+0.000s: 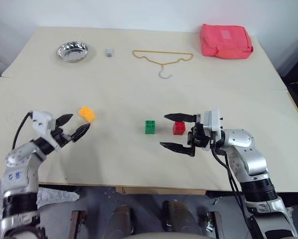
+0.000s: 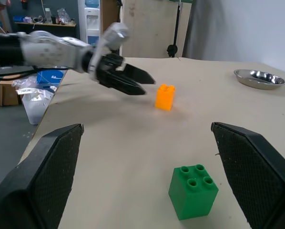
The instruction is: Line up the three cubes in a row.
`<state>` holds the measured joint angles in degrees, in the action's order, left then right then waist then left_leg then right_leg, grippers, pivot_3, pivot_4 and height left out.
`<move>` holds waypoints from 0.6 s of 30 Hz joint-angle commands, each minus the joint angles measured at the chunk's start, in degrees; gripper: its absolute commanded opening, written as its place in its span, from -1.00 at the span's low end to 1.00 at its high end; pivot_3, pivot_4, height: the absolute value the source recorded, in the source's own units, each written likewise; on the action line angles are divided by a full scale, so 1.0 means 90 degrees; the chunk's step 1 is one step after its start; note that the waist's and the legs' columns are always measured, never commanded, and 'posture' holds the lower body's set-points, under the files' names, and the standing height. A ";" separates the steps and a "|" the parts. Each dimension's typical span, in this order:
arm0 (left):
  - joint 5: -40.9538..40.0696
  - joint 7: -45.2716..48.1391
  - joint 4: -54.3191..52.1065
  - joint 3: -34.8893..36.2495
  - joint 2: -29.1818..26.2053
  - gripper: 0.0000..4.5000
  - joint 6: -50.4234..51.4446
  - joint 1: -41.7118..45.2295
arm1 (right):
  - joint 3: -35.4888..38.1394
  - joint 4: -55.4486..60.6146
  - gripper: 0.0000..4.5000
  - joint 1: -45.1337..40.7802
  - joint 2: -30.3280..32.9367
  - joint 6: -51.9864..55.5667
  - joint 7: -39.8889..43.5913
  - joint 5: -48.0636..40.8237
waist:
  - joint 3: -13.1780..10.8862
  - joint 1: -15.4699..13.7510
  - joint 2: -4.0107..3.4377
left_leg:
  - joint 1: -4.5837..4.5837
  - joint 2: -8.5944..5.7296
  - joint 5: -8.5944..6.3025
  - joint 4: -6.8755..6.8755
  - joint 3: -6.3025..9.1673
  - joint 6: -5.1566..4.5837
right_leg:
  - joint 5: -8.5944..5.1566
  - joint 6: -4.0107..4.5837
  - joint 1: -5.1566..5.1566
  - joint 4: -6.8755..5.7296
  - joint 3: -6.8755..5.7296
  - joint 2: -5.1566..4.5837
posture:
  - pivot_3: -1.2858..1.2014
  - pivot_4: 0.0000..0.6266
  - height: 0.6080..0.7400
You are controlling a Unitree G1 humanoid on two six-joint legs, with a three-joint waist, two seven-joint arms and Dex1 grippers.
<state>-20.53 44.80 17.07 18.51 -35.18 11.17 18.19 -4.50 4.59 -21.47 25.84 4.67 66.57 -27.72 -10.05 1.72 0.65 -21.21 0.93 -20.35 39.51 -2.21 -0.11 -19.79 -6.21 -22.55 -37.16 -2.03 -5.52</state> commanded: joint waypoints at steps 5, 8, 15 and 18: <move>0.0395 0.0044 0.1240 -0.0205 -0.0208 0.79 -0.0632 0.0721 | 0.0157 0.0576 1.00 0.0271 0.0075 0.0082 -0.0331 -0.0046 | 0.0000 0.0001 0.0000 | -0.0001 0.0002 0.0000 0.0002 -0.0004 -0.0001 | 0.0000 0.0000 0.0001 0.0000 -0.0077 -0.0025 | 0.03 -0.52 1.00; 0.0420 0.0256 0.1331 -0.0255 -0.0283 0.45 -0.0791 0.0721 | 0.0197 0.0662 1.00 0.0406 0.0094 0.0059 -0.0449 -0.0040 | 0.0000 -0.0017 0.0000 | -0.0003 0.0000 0.0000 0.0004 -0.0003 -0.0001 | 0.0000 0.0000 0.0003 0.0000 -0.0095 -0.0036 | 0.03 -0.52 1.00; 0.0180 0.1276 0.2282 -0.0227 -0.0349 -0.50 -0.1533 0.1361 | 0.0183 0.0758 1.00 0.0654 0.0070 -0.0019 -0.0624 0.0000 | 0.0000 -0.0052 0.0001 | -0.0006 -0.0004 0.0001 0.0018 0.0002 -0.0001 | 0.0000 0.0000 0.0010 0.0000 -0.0108 -0.0038 | 0.03 -0.52 1.00; 0.0219 0.1900 0.2746 -0.0396 -0.0376 -0.79 -0.1630 0.1729 | 0.0200 0.0815 1.00 0.0735 0.0081 -0.0014 -0.0693 0.0005 | 0.0000 -0.0068 0.0001 | -0.0007 -0.0010 0.0002 0.0019 0.0001 -0.0005 | 0.0000 -0.0001 0.0010 -0.0003 -0.0113 -0.0020 | 0.03 -0.52 1.00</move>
<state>-17.82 58.72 40.64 15.39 -37.33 -2.19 32.57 -3.96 9.16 -14.99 26.22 5.12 60.81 -27.12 -10.05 1.10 0.66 -21.27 0.83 -20.34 39.67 -2.22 -0.16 -19.79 -6.22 -22.46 -37.20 -3.05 -5.68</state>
